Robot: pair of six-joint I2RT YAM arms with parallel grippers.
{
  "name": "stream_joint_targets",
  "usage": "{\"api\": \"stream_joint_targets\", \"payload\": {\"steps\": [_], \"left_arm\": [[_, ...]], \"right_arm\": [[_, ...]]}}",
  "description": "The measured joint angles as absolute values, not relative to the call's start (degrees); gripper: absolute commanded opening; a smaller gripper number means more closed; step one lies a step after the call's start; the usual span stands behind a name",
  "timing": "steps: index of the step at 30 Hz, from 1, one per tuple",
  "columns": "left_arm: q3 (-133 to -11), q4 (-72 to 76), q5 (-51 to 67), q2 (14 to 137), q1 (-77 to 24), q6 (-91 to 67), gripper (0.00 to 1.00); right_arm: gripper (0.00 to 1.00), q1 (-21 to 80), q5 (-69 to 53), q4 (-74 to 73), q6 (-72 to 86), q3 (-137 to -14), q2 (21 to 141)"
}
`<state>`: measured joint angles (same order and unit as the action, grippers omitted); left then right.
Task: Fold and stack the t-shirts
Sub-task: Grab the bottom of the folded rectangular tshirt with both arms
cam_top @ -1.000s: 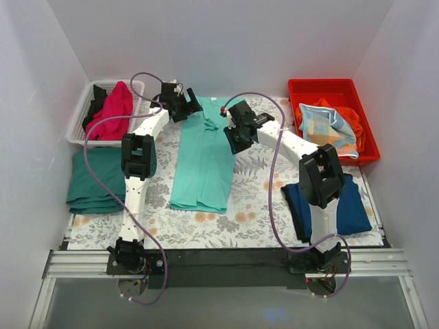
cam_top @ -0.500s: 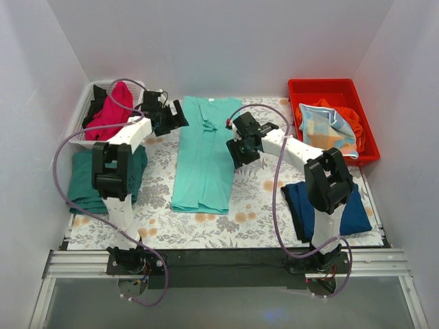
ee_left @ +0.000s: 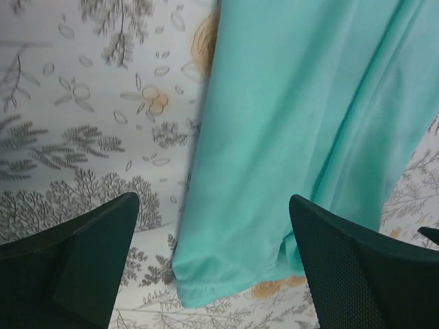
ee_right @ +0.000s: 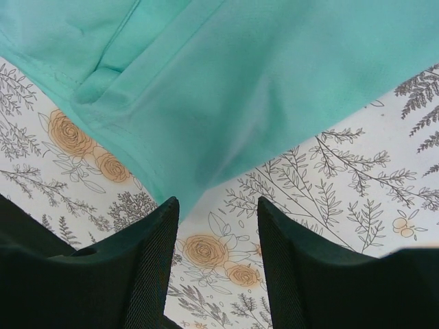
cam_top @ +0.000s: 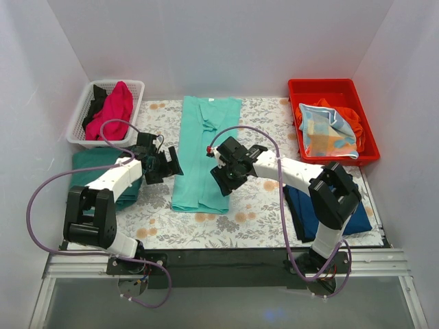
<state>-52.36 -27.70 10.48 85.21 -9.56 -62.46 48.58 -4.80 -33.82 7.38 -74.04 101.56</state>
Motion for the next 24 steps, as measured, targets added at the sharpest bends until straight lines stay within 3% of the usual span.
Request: {"api": "stream_joint_targets", "payload": {"steps": [7, 24], "left_arm": [[-48.40, -29.12, 13.72, 82.28, -9.56, -63.05, 0.88], [-46.24, -31.90, 17.04, 82.15, -12.23, -65.30, 0.73]], "right_arm": [[0.57, 48.88, -7.35, -32.86, 6.74, -74.04, 102.21], [0.54, 49.80, -12.40, -32.93, 6.04, -71.31, 105.84]]}}
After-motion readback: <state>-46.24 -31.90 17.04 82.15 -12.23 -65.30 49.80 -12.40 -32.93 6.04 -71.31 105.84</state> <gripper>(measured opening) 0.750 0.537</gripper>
